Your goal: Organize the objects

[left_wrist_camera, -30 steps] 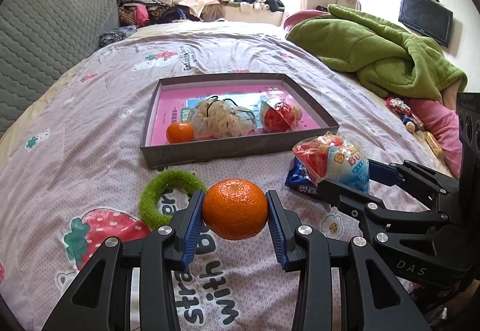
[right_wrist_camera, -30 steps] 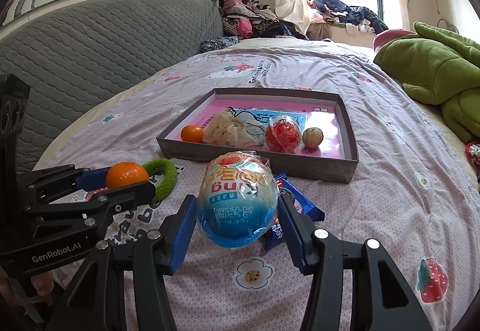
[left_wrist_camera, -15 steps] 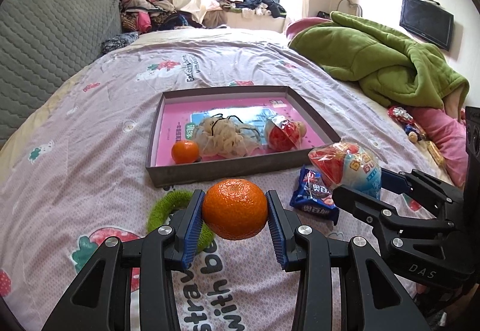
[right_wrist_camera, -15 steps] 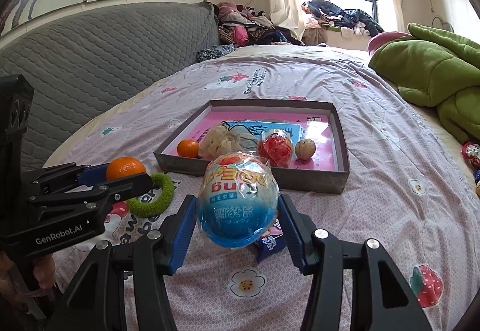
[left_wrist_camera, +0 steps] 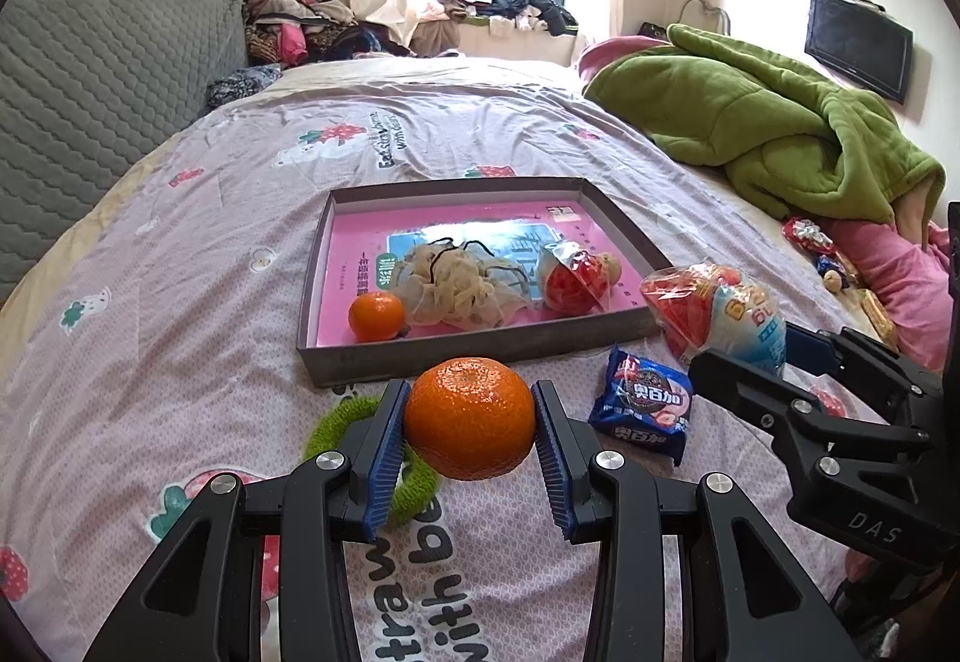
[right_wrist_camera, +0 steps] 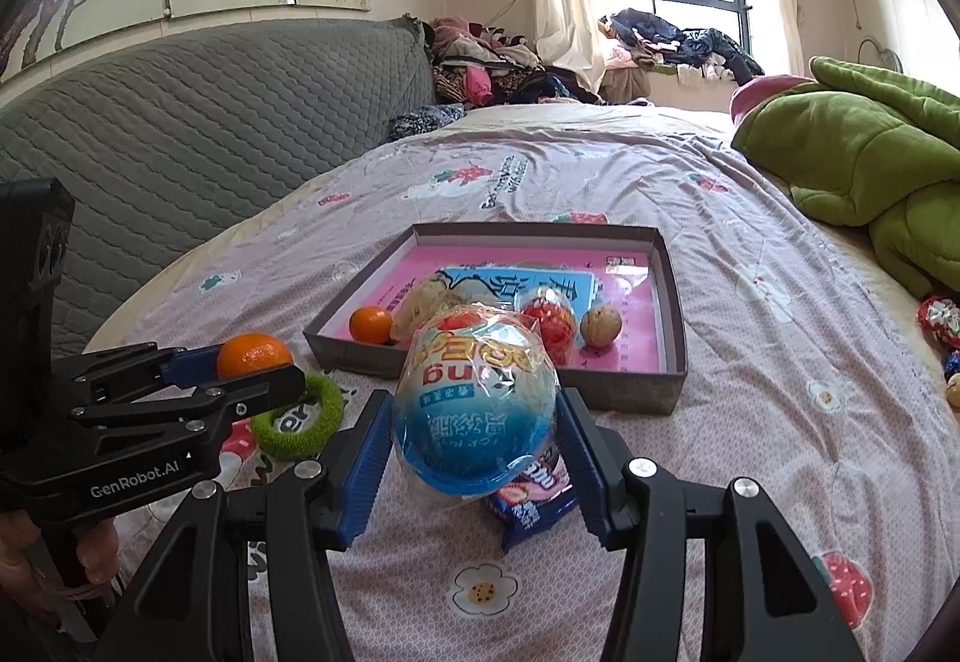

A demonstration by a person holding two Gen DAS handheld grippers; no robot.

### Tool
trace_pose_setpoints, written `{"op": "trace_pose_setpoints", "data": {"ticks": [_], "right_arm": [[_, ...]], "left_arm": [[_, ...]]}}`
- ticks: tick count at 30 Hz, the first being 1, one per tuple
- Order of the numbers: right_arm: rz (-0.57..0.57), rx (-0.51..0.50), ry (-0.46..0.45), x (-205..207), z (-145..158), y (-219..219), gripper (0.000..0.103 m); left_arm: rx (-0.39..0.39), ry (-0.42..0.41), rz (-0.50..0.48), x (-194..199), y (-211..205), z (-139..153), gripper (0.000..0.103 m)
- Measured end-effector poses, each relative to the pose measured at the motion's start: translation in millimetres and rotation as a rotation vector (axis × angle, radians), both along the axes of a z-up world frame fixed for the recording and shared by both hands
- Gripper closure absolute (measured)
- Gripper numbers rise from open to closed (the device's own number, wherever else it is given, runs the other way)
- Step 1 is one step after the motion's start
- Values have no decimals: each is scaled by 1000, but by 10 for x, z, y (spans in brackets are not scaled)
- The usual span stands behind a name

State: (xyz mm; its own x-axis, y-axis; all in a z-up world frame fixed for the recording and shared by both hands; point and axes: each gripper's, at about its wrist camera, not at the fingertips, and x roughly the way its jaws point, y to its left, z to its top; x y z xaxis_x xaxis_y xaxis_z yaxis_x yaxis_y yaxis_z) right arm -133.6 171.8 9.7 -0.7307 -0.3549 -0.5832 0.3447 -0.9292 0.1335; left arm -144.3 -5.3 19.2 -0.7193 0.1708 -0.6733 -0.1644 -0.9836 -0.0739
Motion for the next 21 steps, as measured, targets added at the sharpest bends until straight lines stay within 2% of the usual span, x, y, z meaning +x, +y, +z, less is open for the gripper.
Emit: {"op": "trace_pose_setpoints", "data": {"ticks": [21], "right_arm": [[-47,7,69,-364,330,188,48]], "left_arm": [[-17,9,16,-331,-28,85,61]]}}
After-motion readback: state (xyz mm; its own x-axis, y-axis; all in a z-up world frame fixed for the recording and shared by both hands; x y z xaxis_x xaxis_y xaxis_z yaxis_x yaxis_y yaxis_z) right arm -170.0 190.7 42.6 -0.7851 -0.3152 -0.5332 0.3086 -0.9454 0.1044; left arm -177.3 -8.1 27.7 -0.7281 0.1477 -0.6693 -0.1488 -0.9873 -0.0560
